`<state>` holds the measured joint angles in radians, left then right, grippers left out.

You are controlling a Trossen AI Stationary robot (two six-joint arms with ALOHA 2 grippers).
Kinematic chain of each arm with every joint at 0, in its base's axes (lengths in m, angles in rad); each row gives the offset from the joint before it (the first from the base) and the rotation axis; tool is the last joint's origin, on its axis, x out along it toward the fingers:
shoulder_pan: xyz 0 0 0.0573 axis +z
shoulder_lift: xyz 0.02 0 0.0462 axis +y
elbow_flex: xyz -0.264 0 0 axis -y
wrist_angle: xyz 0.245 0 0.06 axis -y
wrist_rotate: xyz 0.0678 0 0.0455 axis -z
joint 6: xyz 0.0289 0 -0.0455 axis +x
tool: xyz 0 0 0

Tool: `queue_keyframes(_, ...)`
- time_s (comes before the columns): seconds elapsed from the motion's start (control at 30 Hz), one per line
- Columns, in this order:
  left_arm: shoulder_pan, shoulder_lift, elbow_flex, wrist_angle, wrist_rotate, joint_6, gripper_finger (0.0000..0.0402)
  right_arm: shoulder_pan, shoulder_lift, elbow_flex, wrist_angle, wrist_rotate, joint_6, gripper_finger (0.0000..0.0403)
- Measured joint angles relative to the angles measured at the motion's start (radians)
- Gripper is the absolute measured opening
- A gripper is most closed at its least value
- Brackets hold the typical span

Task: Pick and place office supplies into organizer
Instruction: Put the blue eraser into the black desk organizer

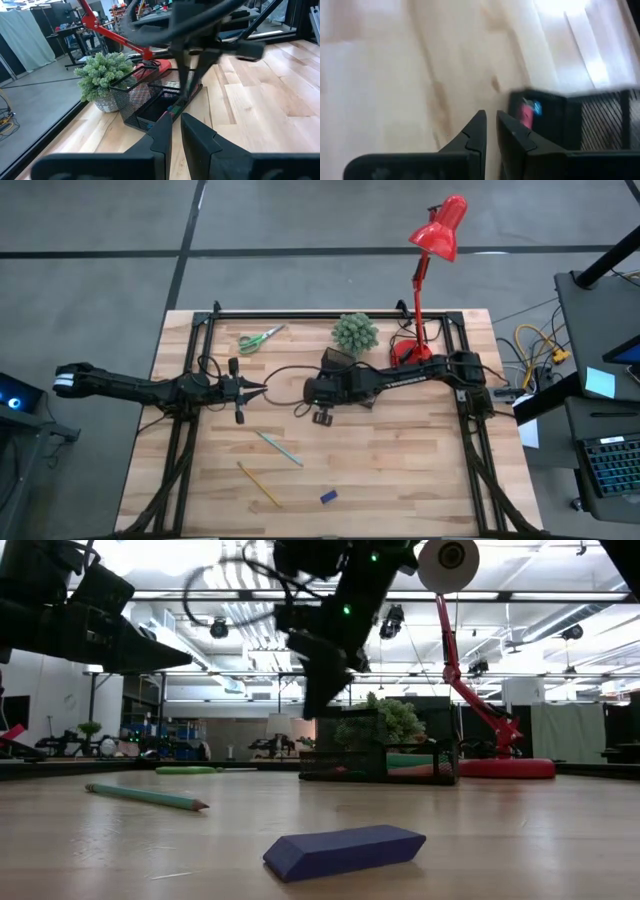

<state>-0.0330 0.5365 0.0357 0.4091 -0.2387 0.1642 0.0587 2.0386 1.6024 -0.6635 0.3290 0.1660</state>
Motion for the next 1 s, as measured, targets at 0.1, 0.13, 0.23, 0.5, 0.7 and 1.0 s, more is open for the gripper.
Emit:
queue_keyframes(0.1,0.000,0.000,0.000,0.000,0.000,0.000,0.0026,0.028,-0.001,0.000,0.060,-0.001,-0.052,0.0034)
queue_keyframes(0.13,0.000,0.000,0.000,0.000,0.000,0.000,0.0026,0.038,-0.001,0.000,0.080,-0.001,-0.064,0.0034)
queue_keyframes(0.23,0.000,0.000,0.000,0.001,0.000,0.000,0.0026,0.069,-0.002,0.000,0.185,-0.037,-0.074,0.0034)
queue_keyframes(0.5,0.000,0.000,0.012,0.001,0.000,0.000,0.0026,0.163,-0.015,0.000,0.480,-0.179,-0.251,0.0034)
queue_keyframes(0.7,0.000,0.000,0.044,0.005,0.000,0.008,0.0026,0.183,-0.059,-0.027,0.493,-0.169,-0.251,0.0034)
queue_keyframes(1.0,0.000,-0.001,0.050,0.001,0.000,0.009,0.0026,0.196,-0.259,-0.330,0.765,-0.170,-0.245,0.0034)
